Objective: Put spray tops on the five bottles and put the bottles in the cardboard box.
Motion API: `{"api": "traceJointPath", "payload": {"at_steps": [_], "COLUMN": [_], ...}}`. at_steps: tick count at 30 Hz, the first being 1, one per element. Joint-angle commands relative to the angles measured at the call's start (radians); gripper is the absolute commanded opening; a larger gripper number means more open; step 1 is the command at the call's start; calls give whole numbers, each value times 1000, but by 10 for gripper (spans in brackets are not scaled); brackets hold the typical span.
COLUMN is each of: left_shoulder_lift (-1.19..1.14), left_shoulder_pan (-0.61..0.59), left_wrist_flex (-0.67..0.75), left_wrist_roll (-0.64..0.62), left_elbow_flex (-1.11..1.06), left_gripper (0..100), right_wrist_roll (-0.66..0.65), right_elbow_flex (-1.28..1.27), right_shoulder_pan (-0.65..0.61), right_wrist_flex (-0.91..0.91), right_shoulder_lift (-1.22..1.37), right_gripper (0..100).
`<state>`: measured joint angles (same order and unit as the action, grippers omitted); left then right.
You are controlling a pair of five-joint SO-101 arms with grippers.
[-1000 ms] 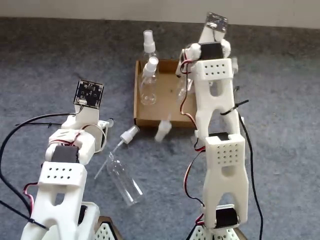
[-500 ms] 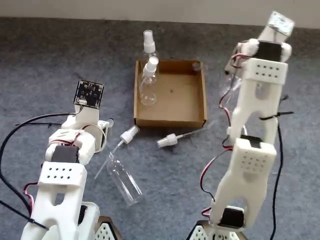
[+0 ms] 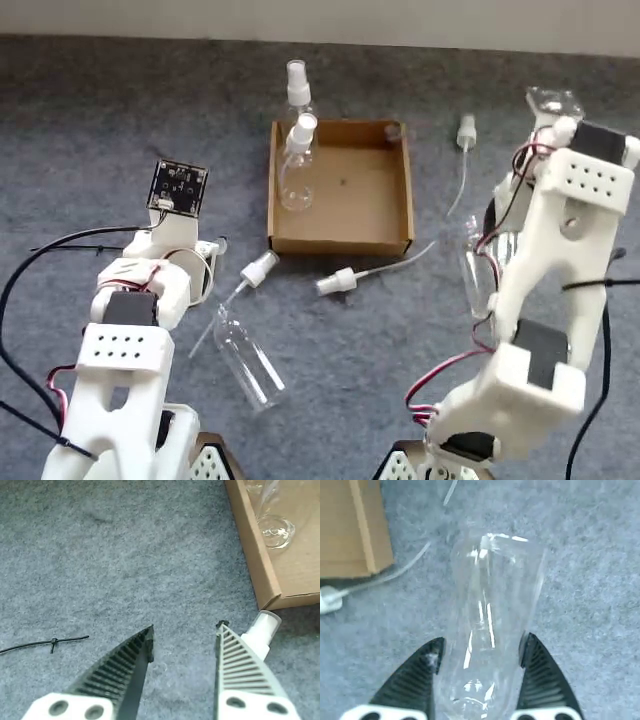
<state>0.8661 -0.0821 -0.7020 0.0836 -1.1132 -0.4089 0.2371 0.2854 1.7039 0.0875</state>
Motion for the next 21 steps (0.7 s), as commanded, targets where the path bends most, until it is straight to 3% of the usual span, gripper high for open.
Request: {"api": "traceJointPath", "payload": {"at_steps": [1, 8, 13, 18, 21], "left_shoulder_lift": [10, 10, 10, 10, 10], "left_shoulder_pan": [18, 18, 18, 18, 18], "left_wrist_flex": [17, 17, 17, 17, 17], "left_wrist_roll": [-6, -6, -6, -6, -6], "left_elbow_flex": [1, 1, 1, 1, 1], "left_gripper": [196, 196, 196, 196, 196], "right_wrist_roll": [-106, -133, -143, -175, -121], "right_elbow_flex": [-266, -685, -687, -687, -687], "right_shoulder_pan": [45, 157, 153, -7, -137], "right_wrist_flex": [-226, -618, -596, -455, -355], "right_shoulder_lift": [-188, -226, -249, -377, -507], "right_gripper": [30, 34, 34, 34, 34]}}
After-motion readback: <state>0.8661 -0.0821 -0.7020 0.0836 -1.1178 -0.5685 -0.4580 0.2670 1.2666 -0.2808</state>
